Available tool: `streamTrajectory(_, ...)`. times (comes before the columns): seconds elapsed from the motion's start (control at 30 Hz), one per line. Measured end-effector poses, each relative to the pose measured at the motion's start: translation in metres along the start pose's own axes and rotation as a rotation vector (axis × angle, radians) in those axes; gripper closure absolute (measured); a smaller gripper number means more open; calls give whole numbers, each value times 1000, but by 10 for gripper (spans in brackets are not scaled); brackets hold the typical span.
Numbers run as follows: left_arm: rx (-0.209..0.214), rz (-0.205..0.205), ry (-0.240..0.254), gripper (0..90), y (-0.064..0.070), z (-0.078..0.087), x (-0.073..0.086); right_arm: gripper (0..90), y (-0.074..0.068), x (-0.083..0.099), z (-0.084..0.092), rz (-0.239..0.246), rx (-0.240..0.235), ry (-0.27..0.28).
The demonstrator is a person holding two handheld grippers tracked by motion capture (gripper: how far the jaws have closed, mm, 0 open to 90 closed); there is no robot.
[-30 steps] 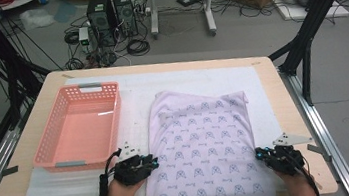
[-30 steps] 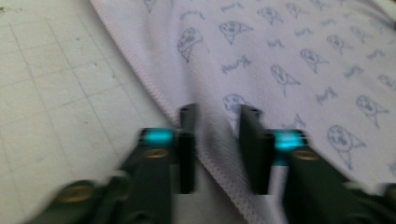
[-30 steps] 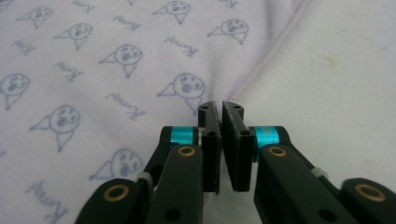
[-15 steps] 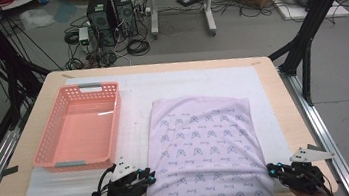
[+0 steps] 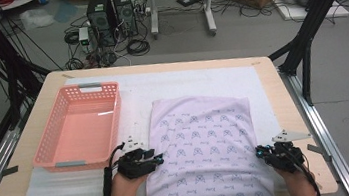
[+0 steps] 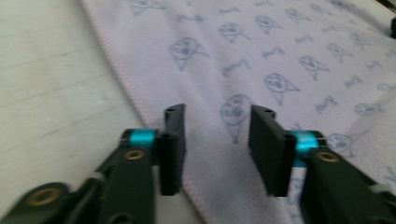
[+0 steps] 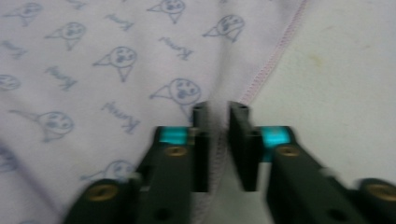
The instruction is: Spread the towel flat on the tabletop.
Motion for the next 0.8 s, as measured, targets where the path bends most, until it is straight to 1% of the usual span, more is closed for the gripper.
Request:
streamTrajectory(0.03, -10, -17, -12, 797, 1, 0, 1, 862, 0, 0, 1, 9, -2, 0)
streamTrajectory(0.07, -21, -22, -15, 869, 1, 1, 2, 865, 0, 1, 1, 5, -7, 0)
streamTrajectory(0.13, -29, -23, -22, 883, 3, 6, 5, 868, 0, 3, 4, 1, -21, -2)
streamTrajectory(0.17, -31, -24, -20, 885, 4, 11, 10, 869, 0, 5, 7, 2, -25, -4)
streamTrajectory(0.23, -12, -8, -10, 886, 6, 21, 17, 869, -3, 12, 14, 7, -37, -8)
streamTrajectory(0.3, 5, -4, -13, 886, 9, 29, 24, 869, -6, 19, 21, 6, -58, -9)
streamTrajectory(0.33, 13, -8, -20, 886, 12, 33, 27, 869, -8, 23, 25, 5, -68, -11)
streamTrajectory(0.4, 29, -29, -22, 885, 19, 40, 31, 869, -13, 29, 33, 3, -83, -18)
streamTrajectory(0.43, 34, -32, -10, 881, 22, 41, 31, 868, -14, 31, 37, 8, -92, -24)
streamTrajectory(0.47, 34, -39, 3, 859, 22, 42, 29, 863, -16, 32, 40, 15, -96, -25)
streamTrajectory(0.5, 38, -39, 14, 797, 21, 40, 27, 847, -16, 32, 41, 18, -97, -23)
streamTrajectory(0.53, 38, -32, 25, 712, 18, 37, 23, 822, -16, 30, 41, 18, -97, -18)
streamTrajectory(0.57, 26, -23, 40, 650, 15, 34, 18, 780, -16, 26, 41, 17, -91, -5)
streamTrajectory(0.6, 24, -18, 59, 595, 12, 31, 12, 743, -15, 22, 40, 18, -79, 10)
streamTrajectory(0.67, 17, -12, 84, 564, 6, 23, -1, 712, -13, 12, 37, 18, -67, 36)
streamTrajectory(0.73, 21, -11, 102, 545, 1, 14, -15, 691, -10, 2, 31, 32, -56, 59)
streamTrajectory(0.77, 28, -9, 107, 543, -2, 9, -22, 683, -8, -2, 29, 38, -50, 58)
streamTrajectory(0.8, 24, -10, 109, 542, -4, 4, -28, 672, -6, -6, 26, 40, -47, 61)
Point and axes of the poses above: each handheld gripper's, and its own axes: z roughly backward along the jaws, x roughly out of its underside, y roughly to its right, the point moved 9 cm from there along -z, roughly forward along the jaws, and after that the axes turned 2 degrees about -x, right-handed, at the moved point
